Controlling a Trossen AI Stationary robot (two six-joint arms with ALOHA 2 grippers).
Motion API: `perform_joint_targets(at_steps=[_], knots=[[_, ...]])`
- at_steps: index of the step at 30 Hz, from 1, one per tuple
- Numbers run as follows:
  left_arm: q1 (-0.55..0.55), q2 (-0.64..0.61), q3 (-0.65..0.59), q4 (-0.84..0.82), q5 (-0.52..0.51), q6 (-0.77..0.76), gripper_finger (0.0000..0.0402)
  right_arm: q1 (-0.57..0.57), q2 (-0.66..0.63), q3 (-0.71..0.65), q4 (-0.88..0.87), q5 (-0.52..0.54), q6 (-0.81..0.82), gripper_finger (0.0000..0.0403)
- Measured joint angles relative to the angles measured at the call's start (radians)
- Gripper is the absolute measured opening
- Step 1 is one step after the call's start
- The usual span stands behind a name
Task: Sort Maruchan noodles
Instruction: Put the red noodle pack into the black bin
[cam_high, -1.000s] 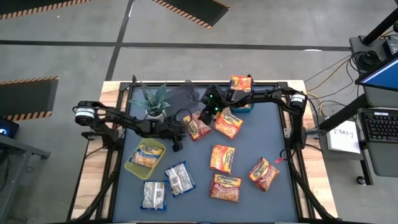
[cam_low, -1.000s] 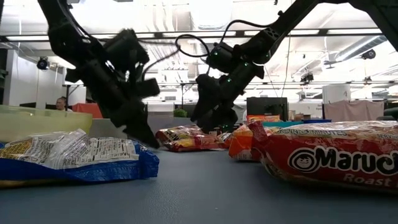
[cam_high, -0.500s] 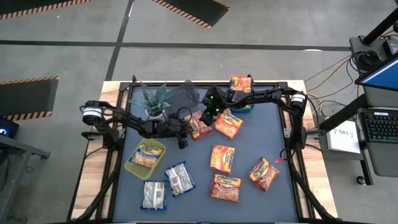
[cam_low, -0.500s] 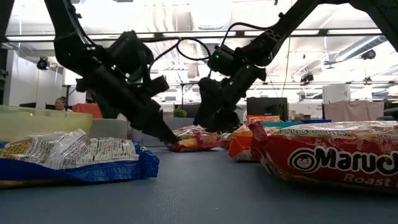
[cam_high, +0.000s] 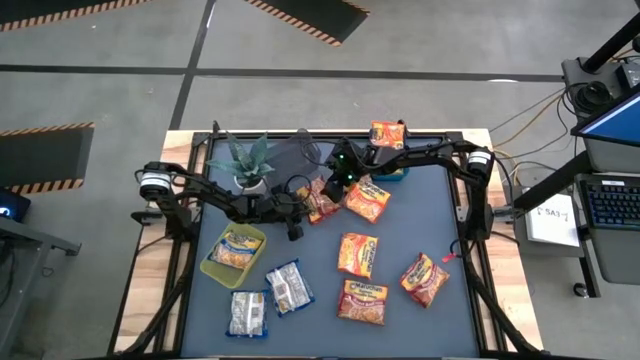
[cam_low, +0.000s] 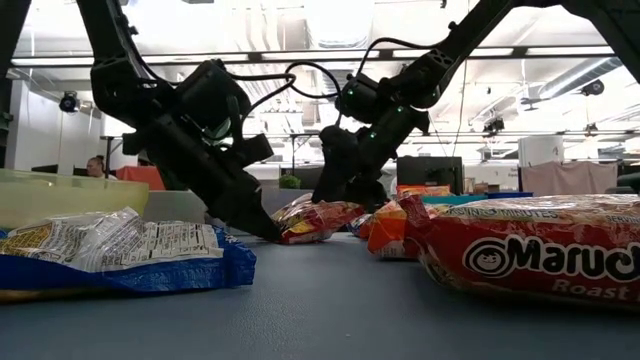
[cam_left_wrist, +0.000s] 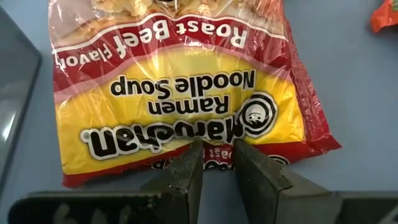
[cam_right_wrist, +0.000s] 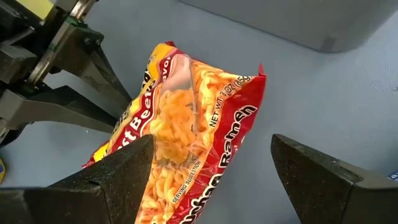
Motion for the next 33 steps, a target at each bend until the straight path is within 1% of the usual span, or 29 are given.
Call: perform_joint_targets(at_steps=[12, 19, 25, 33], knots=[[0.000, 0.000, -0.001, -0.013, 0.000, -0.003, 0.0075, 0.000, 0.000, -0.014, 0.012, -0.006, 0.000, 0.0313], [0.000, 0.001, -0.002, -0.009, 0.000, -0.003, 0.0075, 0.001, 0.000, -0.064, 0.136, -0.014, 0.019, 0.0313], [0.000, 0.001, -0.003, 0.008, 0.000, -0.003, 0.0075, 0.008, 0.000, -0.103, 0.248, -0.076, 0.076, 0.0313], [0.000, 0.001, -0.003, 0.010, 0.000, -0.003, 0.0075, 0.027, 0.000, -0.144, 0.318, -0.071, 0.113, 0.0301]])
